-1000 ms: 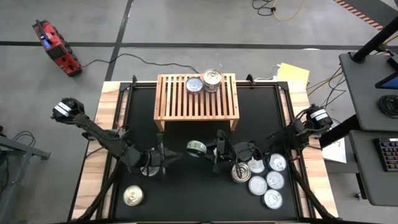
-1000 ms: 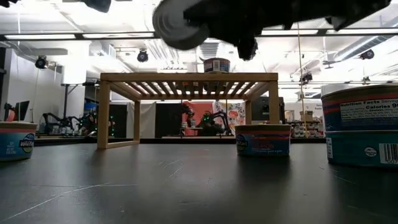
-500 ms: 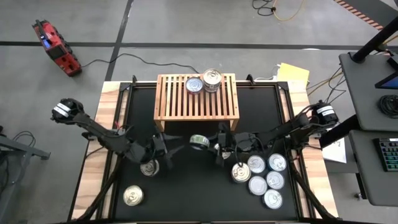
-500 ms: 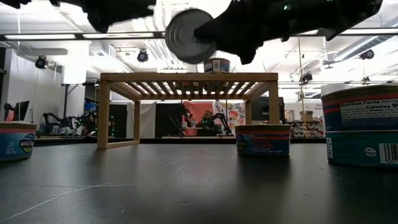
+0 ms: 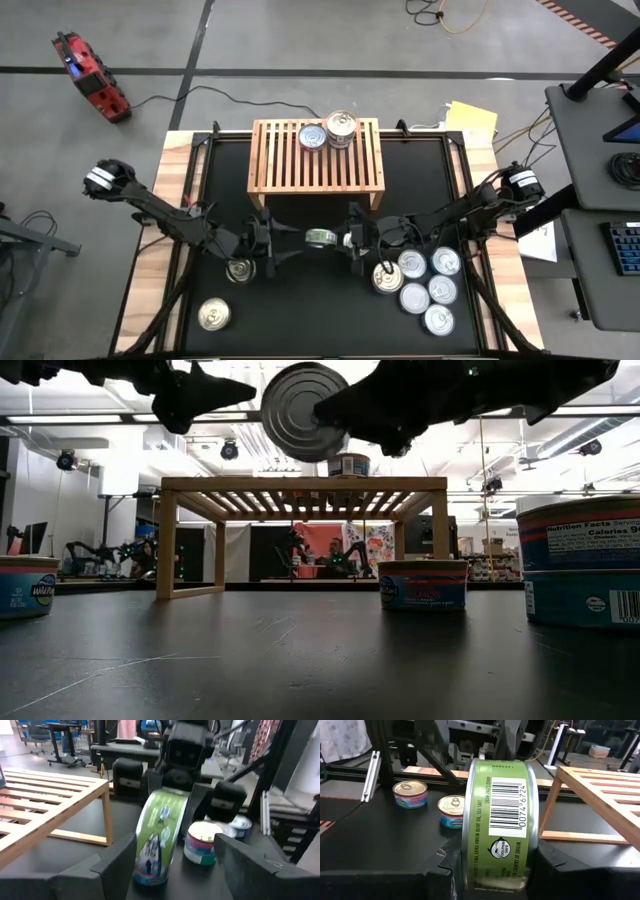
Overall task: Stack canned seafood by type on shelf
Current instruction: Put the green tuna can on the shelf
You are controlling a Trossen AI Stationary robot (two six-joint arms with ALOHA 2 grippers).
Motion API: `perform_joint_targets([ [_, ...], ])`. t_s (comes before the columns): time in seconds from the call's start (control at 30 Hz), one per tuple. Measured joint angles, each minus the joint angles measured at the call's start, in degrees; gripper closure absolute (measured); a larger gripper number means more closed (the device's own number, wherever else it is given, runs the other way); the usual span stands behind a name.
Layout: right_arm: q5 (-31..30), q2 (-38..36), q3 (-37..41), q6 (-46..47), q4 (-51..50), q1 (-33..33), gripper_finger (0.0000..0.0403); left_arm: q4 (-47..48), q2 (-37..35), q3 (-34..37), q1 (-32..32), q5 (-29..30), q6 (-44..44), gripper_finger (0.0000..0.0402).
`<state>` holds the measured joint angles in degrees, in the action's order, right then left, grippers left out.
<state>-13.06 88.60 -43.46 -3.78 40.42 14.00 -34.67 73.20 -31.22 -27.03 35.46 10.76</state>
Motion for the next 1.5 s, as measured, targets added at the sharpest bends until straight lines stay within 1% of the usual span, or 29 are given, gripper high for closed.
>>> perform_joint_targets([
  [0.2,0.39,0.52,-0.02,-1.49,3.23,0.24,0.0272,-4.02,4.61,0.0,1.66,-0.05,-2.69,0.0151],
  [0.3,2.82,0.68,-0.02,-1.81,3.24,0.22,0.0272,-7.64,6.53,0.0,2.96,-0.2,-3.4,0.0151],
  [0.37,3.19,0.68,-0.02,-1.8,3.83,0.2,0.0272,-9.1,7.48,0.0,3.66,-0.58,-3.7,0.015],
  [0.5,3.7,0.68,-0.02,-1.94,4.04,0.24,0.0272,-10.85,8.55,0.0,4.58,-6.18,-4.89,0.015],
  [0.53,3.75,0.68,-0.02,-2.23,4.28,0.25,0.0272,-11.77,8.93,0.0,4.59,-6.67,-5.3,0.015],
  [0.8,4.14,0.68,-0.02,-3.28,4.75,0.24,0.0272,-19.2,10.86,0.0,4.68,-5.98,-11.7,0.0153],
  [0.9,4.13,0.68,-0.02,-3.22,4.68,0.24,0.0272,-19.36,10.94,-0.02,4.81,-5.99,-12.32,0.0165],
  [1.0,4.09,0.68,-0.02,-3.27,4.71,0.22,0.0272,-19.33,10.99,-0.02,4.81,-5.97,-11.7,0.0187],
  [1.27,3.82,0.68,-0.02,-1.92,4.64,0.2,0.0272,-18.77,10.99,-0.02,4.79,-5.97,-12.3,0.0277],
  [1.43,3.85,0.68,-0.02,-1.57,4.44,0.22,0.0269,-18.13,10.99,-0.02,4.79,-5.98,-11.85,0.0278],
  [1.5,3.87,0.68,-0.02,-1.14,4.44,0.2,0.0252,-18.33,10.99,-0.02,4.83,-5.4,-10.18,0.0278],
])
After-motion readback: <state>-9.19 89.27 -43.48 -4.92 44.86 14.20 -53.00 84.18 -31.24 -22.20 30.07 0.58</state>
